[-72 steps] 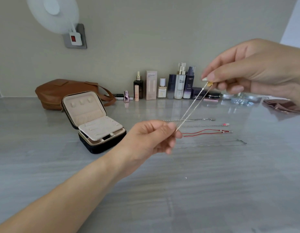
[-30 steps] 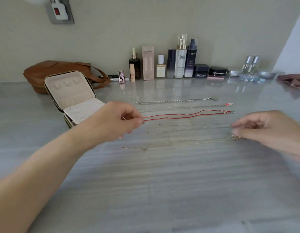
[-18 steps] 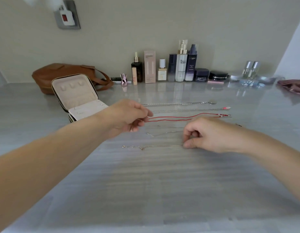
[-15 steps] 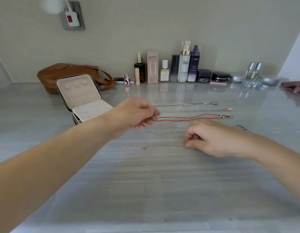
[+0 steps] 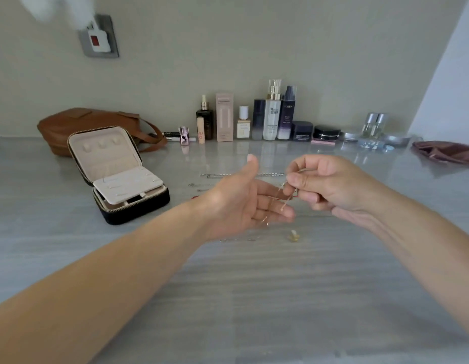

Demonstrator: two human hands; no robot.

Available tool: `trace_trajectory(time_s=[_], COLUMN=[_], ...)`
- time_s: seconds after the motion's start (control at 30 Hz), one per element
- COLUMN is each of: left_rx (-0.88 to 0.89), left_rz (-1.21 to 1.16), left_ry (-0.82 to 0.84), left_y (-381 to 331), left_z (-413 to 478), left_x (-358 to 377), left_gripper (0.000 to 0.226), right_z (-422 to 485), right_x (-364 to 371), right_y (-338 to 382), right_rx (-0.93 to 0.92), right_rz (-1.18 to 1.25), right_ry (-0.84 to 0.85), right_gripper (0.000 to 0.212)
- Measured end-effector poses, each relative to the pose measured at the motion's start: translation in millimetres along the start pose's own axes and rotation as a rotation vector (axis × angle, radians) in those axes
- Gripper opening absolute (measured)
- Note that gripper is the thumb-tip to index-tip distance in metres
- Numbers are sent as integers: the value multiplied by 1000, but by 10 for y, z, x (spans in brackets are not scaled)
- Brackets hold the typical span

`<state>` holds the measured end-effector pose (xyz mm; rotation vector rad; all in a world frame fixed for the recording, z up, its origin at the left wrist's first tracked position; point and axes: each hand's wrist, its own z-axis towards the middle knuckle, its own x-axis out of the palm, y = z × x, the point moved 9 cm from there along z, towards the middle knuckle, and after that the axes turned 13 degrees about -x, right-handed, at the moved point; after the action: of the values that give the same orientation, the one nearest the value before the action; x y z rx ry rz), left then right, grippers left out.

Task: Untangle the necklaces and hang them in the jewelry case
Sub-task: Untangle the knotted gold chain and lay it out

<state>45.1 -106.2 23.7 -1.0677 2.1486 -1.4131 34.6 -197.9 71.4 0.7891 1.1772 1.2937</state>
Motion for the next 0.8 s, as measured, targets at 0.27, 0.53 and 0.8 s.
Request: trace_trajectory(time_s=[0.27,0.53,0.8], left_rx=[62,74,176], left_rz=[88,206,32], left_ry=[-62,-266,-644], left_y=[17,-84,-310], left_z=[-111,-361,-992], left_x=[-126,-550,-1536], left_gripper=[54,18,24], right_z=[43,214,844], right_x=[-94,-8,1179], right_y=[-59,-13,-57], right_rx=[13,-26,-213], right_rz=[128,172,-545], right_ry=[-101,-136,201], right_gripper=[13,11,26])
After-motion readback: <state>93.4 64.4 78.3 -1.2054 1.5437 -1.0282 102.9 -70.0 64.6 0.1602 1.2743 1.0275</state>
